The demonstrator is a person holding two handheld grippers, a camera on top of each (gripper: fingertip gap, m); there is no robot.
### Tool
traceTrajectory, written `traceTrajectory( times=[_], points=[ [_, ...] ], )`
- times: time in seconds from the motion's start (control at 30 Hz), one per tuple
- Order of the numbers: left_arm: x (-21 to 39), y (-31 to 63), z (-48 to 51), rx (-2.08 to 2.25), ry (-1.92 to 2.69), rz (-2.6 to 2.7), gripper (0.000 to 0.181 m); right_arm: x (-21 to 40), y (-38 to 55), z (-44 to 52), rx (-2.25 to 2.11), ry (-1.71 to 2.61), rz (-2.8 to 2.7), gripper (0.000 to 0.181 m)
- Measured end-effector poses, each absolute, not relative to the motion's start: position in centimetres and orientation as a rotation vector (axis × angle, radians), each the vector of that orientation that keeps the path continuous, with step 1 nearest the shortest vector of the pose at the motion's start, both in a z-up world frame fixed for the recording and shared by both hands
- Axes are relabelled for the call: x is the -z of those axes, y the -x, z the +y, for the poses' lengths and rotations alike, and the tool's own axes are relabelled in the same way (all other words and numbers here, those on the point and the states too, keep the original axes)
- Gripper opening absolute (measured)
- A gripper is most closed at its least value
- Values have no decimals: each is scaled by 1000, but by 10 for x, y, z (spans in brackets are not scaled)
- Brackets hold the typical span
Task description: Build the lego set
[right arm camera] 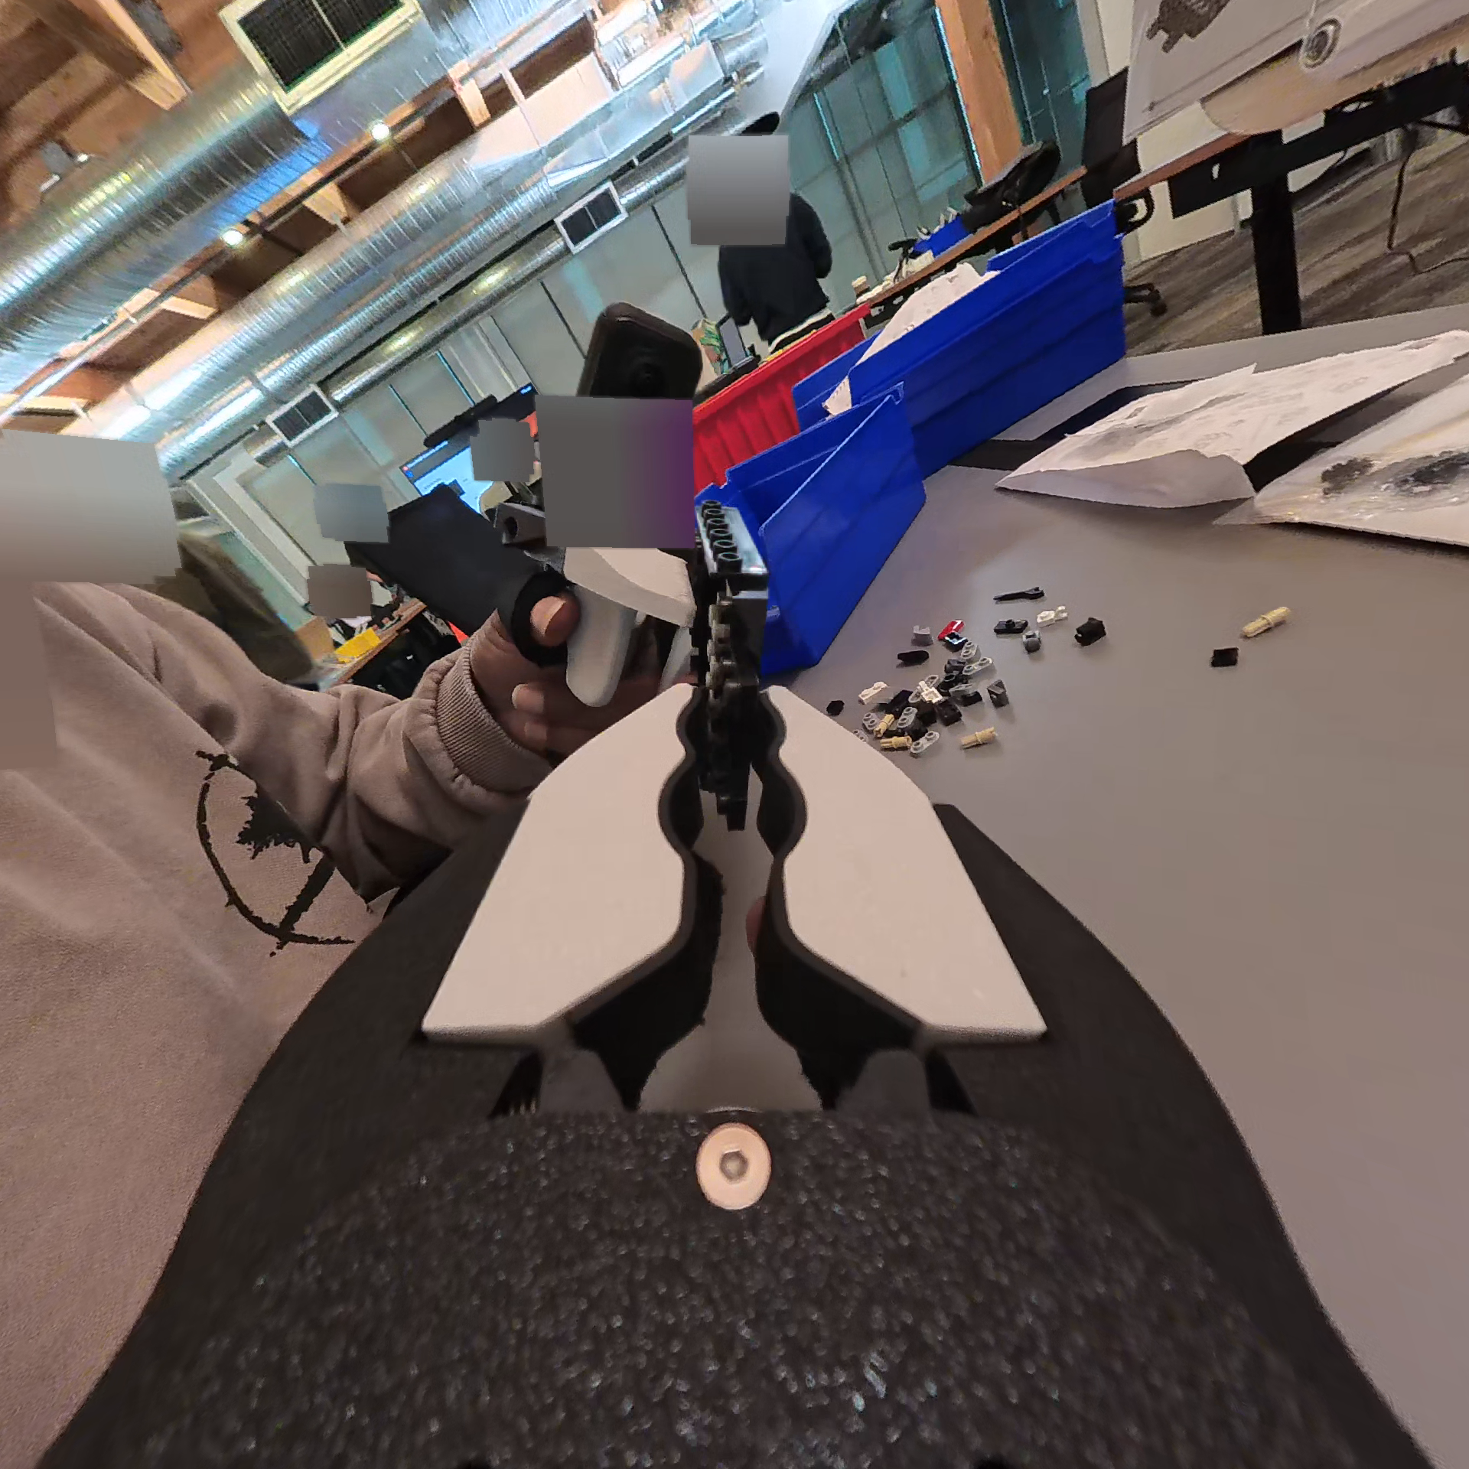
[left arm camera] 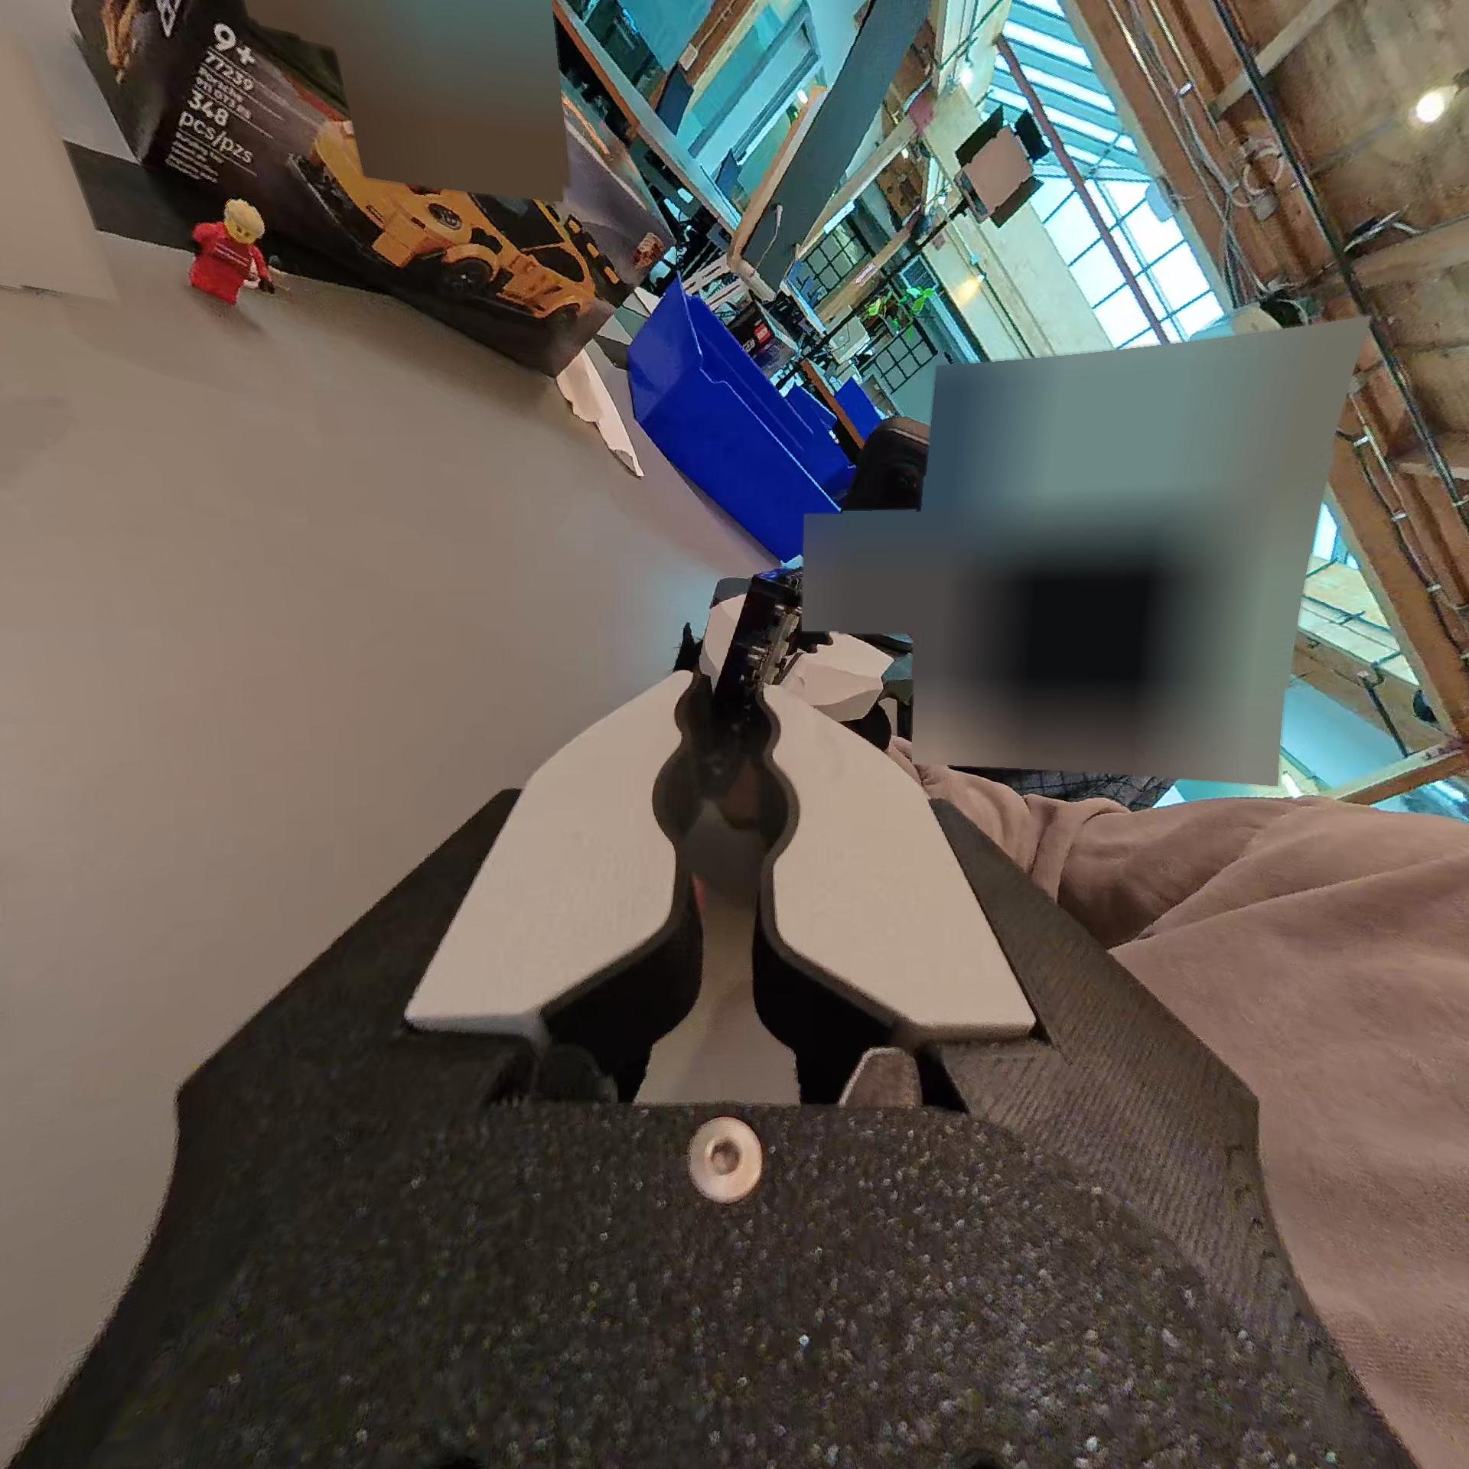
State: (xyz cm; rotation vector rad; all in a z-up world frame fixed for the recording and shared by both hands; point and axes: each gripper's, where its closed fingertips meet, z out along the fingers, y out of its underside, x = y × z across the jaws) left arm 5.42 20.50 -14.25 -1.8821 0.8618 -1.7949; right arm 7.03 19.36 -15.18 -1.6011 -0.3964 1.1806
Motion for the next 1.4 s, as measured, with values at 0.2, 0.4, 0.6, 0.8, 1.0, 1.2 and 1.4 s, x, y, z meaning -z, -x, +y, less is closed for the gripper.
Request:
traceTrajectory(
  times=[0.2,0.4,0.6,0.8,1.0,1.2,1.4],
  points=[
    [147,-55,205,1862,1887,843,10,153,-72,194,-1264,1609,-366,10],
    [151,-57,207,1956,1908,770,9,156,-73,195,-1241,1644,-358,13],
    [150,-60,207,1926,1917,748,10,159,-76,195,-1125,1676,-386,10],
    [142,-58,204,1888,1849,818,10,145,-77,195,-1169,1643,-365,14],
    [142,-62,194,1822,1814,904,9,132,-83,199,-1155,1606,-317,14],
    [149,-65,195,1787,1842,902,9,137,-85,199,-1165,1613,-297,11],
    [153,-66,194,1781,1844,912,9,141,-86,199,-1206,1612,-267,11]
  ],
)
